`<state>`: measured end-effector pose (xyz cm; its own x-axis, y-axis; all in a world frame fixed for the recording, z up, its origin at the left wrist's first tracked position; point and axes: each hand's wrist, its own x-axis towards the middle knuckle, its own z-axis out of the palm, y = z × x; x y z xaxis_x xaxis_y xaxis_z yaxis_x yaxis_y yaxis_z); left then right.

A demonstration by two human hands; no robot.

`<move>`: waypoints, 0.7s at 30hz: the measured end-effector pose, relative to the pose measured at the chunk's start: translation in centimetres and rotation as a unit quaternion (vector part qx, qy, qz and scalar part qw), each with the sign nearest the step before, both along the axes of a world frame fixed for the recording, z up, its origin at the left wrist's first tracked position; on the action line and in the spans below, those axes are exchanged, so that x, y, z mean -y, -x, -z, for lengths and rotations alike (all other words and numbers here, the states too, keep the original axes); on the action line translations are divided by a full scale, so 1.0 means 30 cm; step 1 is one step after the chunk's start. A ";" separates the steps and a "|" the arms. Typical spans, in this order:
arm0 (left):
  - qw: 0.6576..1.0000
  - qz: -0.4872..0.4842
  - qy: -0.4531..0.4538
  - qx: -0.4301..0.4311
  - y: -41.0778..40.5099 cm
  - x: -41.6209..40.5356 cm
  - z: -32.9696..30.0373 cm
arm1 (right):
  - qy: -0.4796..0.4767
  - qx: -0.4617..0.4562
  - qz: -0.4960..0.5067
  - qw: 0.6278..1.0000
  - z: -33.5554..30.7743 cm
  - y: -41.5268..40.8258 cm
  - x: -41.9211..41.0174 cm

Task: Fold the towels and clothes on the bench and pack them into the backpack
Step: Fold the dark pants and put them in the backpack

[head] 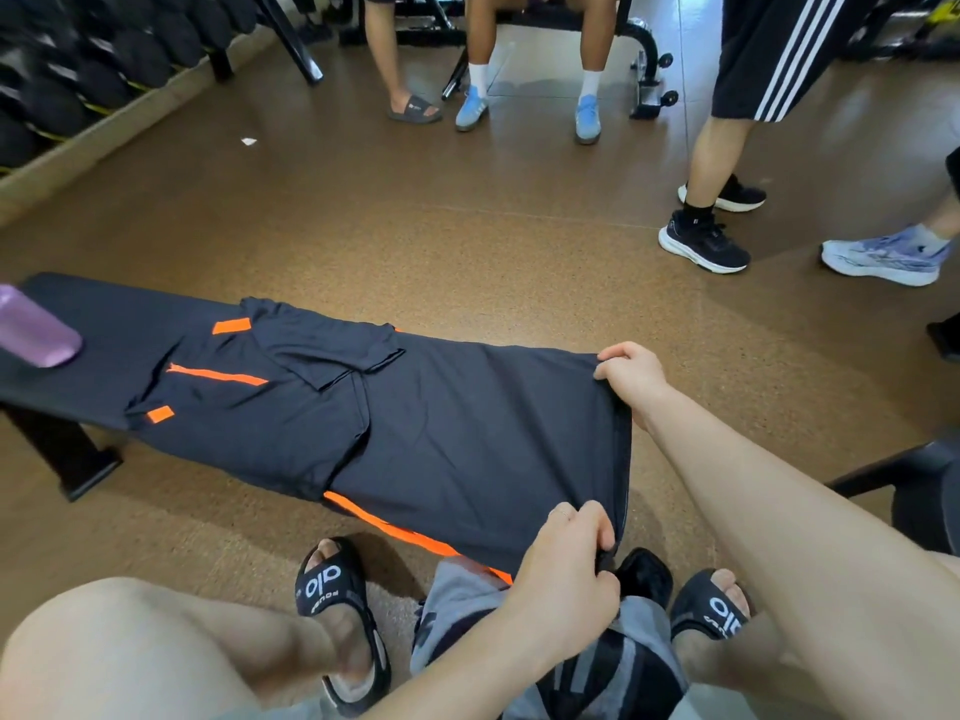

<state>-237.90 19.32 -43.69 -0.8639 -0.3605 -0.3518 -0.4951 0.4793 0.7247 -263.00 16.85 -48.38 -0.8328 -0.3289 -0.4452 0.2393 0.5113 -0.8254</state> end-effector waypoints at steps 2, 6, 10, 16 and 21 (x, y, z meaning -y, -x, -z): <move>1.000 0.000 0.009 0.004 -0.015 0.002 -0.009 | 0.010 -0.003 0.015 1.000 -0.007 0.015 -0.005; 0.999 -0.008 0.028 0.040 -0.037 0.019 -0.023 | 0.011 0.008 0.017 1.000 -0.006 0.039 -0.017; 0.995 0.008 0.029 0.097 -0.051 0.034 -0.028 | 0.055 0.087 0.033 0.994 -0.009 0.036 -0.025; 0.993 0.055 0.033 0.101 -0.084 0.056 -0.045 | 0.068 0.093 0.043 0.992 -0.029 0.046 -0.042; 0.993 0.071 0.076 0.053 -0.097 0.075 -0.078 | 0.081 0.063 0.039 0.994 -0.057 0.078 -0.056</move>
